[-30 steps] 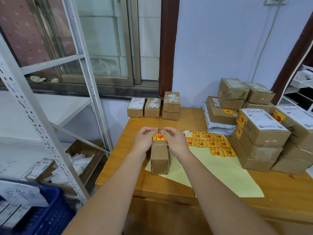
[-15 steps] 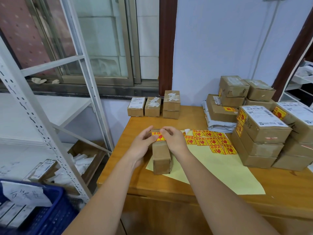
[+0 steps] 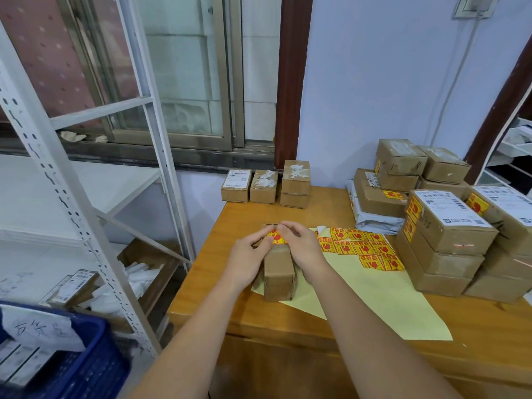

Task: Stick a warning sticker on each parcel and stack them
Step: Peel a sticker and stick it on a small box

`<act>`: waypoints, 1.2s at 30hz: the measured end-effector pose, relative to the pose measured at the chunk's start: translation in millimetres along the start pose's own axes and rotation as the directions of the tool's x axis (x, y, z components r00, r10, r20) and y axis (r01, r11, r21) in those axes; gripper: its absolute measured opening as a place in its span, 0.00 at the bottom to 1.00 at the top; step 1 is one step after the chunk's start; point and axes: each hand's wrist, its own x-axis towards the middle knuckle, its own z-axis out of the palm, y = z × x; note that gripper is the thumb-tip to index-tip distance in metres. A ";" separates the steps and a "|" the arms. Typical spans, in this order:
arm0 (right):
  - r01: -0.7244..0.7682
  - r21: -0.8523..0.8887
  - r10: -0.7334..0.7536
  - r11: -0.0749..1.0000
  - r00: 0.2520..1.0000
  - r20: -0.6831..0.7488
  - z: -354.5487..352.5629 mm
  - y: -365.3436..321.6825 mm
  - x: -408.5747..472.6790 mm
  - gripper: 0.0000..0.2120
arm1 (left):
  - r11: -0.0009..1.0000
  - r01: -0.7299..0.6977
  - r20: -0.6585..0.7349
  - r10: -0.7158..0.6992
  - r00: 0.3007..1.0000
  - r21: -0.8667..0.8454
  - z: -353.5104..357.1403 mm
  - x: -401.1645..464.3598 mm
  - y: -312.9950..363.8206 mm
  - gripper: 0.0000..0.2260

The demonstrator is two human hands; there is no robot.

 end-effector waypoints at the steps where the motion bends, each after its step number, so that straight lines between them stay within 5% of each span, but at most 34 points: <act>1: -0.026 0.033 0.025 0.999 0.999 0.026 -2.6 -0.2 -0.4 0.17 | 0.998 -0.006 0.017 0.005 1.000 0.058 -2.5 1.7 -0.1 0.13; 8: -0.112 0.051 0.100 0.992 0.977 0.187 -14.9 -2.7 -1.0 0.29 | 0.994 -0.029 0.074 0.021 0.997 0.101 -9.2 5.9 1.1 0.13; 18: -0.134 -0.082 0.147 0.988 0.972 0.183 -13.3 -13.4 -13.1 0.24 | 0.996 -0.004 0.093 -0.003 0.996 0.085 -9.5 4.6 6.2 0.10; 22: -0.047 -0.138 0.076 0.989 0.973 0.216 -9.4 -20.7 -37.4 0.14 | 0.999 -0.012 0.080 0.008 0.997 0.042 -8.4 2.0 9.0 0.11; 30: -0.092 -0.165 0.126 0.982 0.969 0.211 -6.5 -13.4 -60.3 0.14 | 0.988 -0.026 0.030 0.021 0.999 0.153 -1.6 -12.1 17.9 0.12; 36: -0.016 -0.117 0.042 0.993 0.973 0.228 -9.9 -22.1 -67.7 0.22 | 0.994 -0.009 -0.050 0.003 0.999 -0.107 -2.8 -24.1 35.4 0.15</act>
